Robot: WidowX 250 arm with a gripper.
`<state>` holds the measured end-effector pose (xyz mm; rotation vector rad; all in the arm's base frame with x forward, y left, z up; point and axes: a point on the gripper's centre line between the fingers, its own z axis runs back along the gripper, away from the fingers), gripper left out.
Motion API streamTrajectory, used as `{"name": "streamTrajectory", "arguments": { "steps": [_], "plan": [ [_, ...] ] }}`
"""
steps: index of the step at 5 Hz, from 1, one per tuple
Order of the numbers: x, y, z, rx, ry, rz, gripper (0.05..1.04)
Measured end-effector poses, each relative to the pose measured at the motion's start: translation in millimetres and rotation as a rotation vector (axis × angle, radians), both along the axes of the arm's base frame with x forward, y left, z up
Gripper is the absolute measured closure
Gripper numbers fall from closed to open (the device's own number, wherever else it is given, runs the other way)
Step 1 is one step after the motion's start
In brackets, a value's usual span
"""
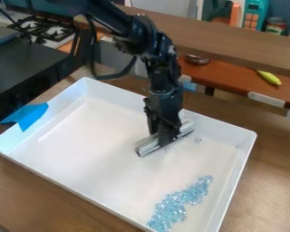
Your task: Sweep into pile
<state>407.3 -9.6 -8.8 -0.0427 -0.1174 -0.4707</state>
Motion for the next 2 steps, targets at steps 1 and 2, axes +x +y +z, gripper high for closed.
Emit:
{"name": "streamTrajectory", "arguments": {
  "steps": [1,2],
  "plan": [
    [-0.3,-3.1,-0.7,0.008,0.006,-0.044,0.711],
    [-4.2,-6.2,-4.2,0.002,0.012,-0.075,0.712]
  ]
}}
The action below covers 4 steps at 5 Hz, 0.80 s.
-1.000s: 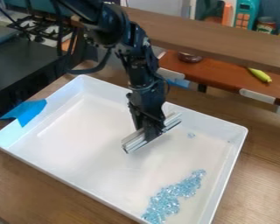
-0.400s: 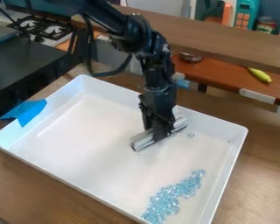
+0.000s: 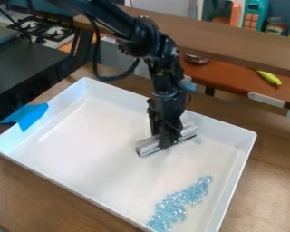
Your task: Sweep into pile
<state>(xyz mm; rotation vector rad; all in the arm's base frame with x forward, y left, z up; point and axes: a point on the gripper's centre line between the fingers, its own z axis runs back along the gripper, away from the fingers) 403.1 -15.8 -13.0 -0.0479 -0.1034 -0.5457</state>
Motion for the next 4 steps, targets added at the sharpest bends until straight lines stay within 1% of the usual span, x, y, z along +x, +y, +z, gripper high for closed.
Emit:
{"name": "streamTrajectory", "arguments": {
  "steps": [2,3,4],
  "plan": [
    [-13.4,-6.7,-3.6,-0.009,-0.002,-0.061,0.711],
    [-27.8,-13.5,-4.4,-0.015,-0.005,-0.108,0.711],
    [-44.9,-19.3,-4.2,-0.022,0.003,-0.149,0.711]
  ]
}}
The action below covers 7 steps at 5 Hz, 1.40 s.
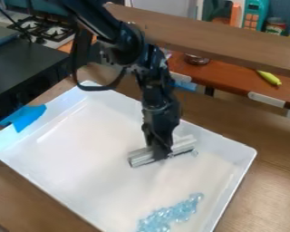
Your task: Sweep into pile
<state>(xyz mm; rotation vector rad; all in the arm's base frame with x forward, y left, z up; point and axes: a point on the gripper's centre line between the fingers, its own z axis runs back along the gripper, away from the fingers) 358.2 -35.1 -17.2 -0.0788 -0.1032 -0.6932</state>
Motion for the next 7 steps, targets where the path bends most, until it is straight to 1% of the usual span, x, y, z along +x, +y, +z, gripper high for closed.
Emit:
{"name": "streamTrajectory", "arguments": {
  "steps": [1,3,4,5,6,7],
  "plan": [
    [-18.7,-8.9,0.2,-0.005,0.008,-0.033,0.712],
    [-57.5,-37.9,0.7,-0.018,0.044,-0.127,0.712],
    [-75.2,-44.4,2.1,-0.028,0.061,-0.153,0.712],
    [-88.7,-49.4,4.4,-0.042,0.089,-0.161,0.712],
    [-76.4,-38.8,19.0,-0.085,0.026,-0.056,0.711],
    [-56.9,7.2,23.9,-0.163,-0.035,0.197,0.712]
  ]
}}
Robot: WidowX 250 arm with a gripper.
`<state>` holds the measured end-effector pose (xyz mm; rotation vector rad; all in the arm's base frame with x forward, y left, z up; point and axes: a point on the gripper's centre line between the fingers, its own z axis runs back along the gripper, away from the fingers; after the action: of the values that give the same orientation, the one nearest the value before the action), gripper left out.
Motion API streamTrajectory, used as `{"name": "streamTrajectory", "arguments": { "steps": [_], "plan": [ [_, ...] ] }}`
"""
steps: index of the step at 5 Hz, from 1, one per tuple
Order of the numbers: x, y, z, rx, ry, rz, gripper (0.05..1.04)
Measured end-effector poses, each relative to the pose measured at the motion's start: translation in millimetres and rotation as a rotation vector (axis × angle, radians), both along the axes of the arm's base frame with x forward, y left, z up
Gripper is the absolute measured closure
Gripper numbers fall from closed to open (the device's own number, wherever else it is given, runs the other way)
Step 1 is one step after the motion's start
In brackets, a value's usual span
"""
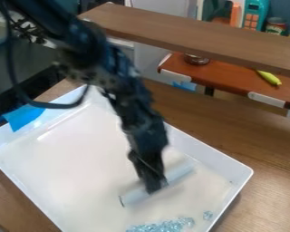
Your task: Sweep into pile
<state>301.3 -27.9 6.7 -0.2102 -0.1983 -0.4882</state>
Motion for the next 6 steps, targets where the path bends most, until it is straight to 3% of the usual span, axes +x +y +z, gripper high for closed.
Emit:
{"name": "streamTrajectory", "arguments": {
  "steps": [1,2,4,6],
  "plan": [
    [20.2,49.9,-12.1,-0.011,0.003,0.172,0.712],
    [34.9,100.3,-20.5,0.035,0.037,0.298,0.712],
    [43.2,149.1,-21.0,0.138,0.039,0.365,0.711],
    [52.0,177.1,-24.8,0.185,0.050,0.500,0.711]
  ]
}}
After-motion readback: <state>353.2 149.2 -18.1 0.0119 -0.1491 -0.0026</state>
